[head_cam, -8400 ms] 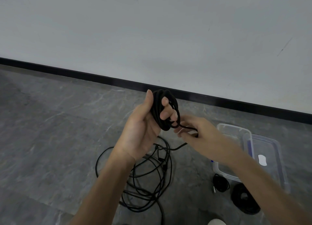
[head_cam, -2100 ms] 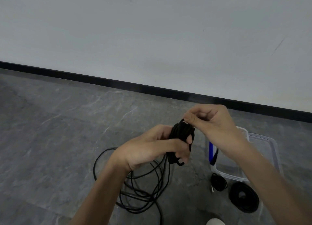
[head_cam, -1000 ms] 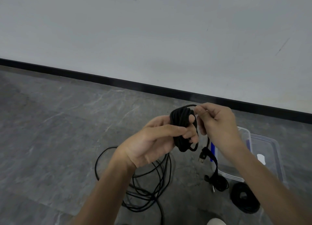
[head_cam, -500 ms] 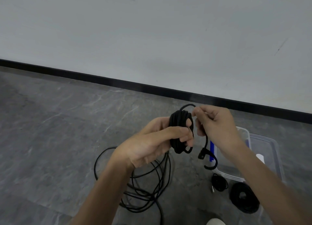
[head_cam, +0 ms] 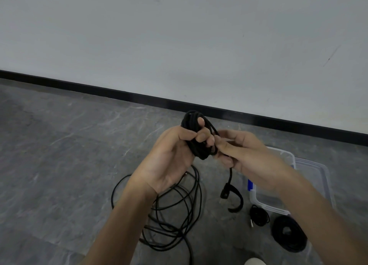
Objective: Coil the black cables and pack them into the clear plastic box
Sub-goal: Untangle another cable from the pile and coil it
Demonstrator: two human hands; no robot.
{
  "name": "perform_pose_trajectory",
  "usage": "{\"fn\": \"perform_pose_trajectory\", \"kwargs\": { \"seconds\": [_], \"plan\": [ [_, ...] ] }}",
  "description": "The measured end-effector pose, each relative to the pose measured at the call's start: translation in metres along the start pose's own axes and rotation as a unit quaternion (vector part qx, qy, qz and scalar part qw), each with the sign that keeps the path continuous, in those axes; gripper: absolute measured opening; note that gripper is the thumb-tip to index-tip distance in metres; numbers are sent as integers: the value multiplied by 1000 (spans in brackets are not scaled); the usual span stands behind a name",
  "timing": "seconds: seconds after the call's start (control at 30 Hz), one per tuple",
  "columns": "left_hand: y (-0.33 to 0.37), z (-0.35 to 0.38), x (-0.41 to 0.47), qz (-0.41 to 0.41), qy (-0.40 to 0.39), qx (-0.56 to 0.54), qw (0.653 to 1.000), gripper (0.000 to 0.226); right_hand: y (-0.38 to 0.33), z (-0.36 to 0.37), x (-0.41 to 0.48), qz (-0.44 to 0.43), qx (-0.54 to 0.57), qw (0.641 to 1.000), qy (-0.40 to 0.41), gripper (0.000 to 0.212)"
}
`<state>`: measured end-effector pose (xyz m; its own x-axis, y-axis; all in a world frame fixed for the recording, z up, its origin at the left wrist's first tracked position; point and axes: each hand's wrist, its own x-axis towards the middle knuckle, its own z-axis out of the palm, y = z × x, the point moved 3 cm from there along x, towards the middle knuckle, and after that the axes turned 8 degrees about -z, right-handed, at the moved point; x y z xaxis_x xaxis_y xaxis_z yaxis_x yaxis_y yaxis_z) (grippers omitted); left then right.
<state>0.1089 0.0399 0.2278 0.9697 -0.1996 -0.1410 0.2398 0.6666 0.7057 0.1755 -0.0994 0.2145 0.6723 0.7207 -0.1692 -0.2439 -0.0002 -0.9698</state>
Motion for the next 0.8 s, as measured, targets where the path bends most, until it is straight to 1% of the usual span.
{"fn": "perform_pose_trajectory", "kwargs": {
  "seconds": [0.1,0.2,0.33,0.43,0.5,0.57,0.6,0.67,0.8],
  "plan": [
    [-3,0,0,-5,-5,-12,1000,23,-3,-2,-1,-33,17,999,-15,26],
    [-4,-1,0,-12,-25,-21,999,25,-3,-5,-1,-52,-9,998,-16,21],
    [-5,-1,0,-20,-52,-48,997,23,1,-10,-2,-53,-58,997,-11,26],
    [-3,-1,-1,-21,-46,-65,997,25,2,-8,-2,-36,-74,997,-11,31],
    [-2,-3,0,-24,-45,-89,995,26,1,-4,-2,-27,-42,999,-22,32],
    [-1,-5,-1,-20,-38,-106,993,25,0,-1,-1,-25,-11,999,-33,25],
    [0,-6,-2,-14,-30,-107,994,25,0,0,-1,-25,-8,999,-35,26],
    [1,-5,-3,-2,-17,-106,994,24,3,-1,1,-30,-30,999,-25,31],
    [5,-2,-3,14,15,-104,994,31,6,-3,3,-41,-81,996,16,30]
  ]
}}
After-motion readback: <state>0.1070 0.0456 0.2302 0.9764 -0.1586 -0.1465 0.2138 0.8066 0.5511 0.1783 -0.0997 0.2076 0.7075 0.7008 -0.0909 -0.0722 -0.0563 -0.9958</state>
